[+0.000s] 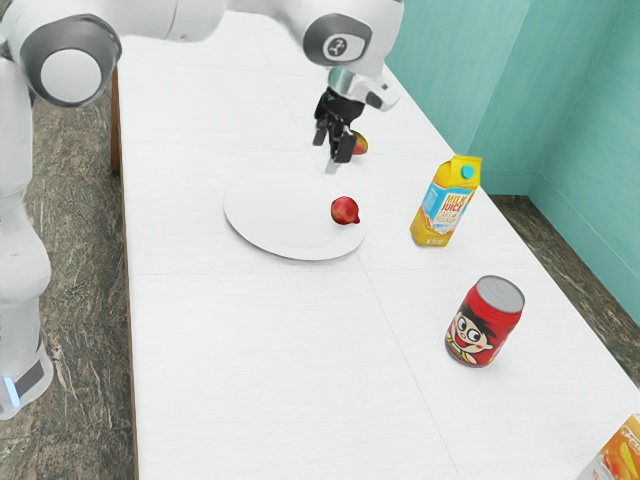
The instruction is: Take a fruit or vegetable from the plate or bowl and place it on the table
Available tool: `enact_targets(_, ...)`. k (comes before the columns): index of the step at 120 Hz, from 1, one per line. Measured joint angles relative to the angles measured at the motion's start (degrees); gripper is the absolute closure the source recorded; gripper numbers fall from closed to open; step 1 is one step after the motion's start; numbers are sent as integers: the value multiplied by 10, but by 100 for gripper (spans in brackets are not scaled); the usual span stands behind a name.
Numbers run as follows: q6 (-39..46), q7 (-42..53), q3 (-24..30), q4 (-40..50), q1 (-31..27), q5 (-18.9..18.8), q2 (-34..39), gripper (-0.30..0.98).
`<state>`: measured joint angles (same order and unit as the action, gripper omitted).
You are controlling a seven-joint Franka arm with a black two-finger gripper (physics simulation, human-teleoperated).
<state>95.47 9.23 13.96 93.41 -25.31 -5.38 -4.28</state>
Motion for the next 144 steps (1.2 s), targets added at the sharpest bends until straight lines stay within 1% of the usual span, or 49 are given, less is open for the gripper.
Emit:
enact_targets(9, 8, -4, 40, -11, -15, 1, -14, 0)
enact_targets(17, 14, -7, 59, -13, -17, 2, -23, 0)
enact_targets(23, 17, -7, 81, -13, -40, -1, -28, 0)
enact_targets(37, 21, 3, 115, -12, -104, -5, -36, 0)
enact_targets(46, 23, 13, 133, -10, -127, -7, -39, 0)
enact_targets(75, 43, 47, 153, -13, -137, -8, -72, 0)
enact_targets(87, 53, 60, 170, -15, -168, -14, -86, 0)
enact_targets(96, 58, 70, 176, -37, -179, -19, -105, 0)
enact_targets(109, 73, 84, 185, -47, -181, -20, -115, 0)
enact_targets(144, 109, 103, 191, -21, -182, -17, -129, 0)
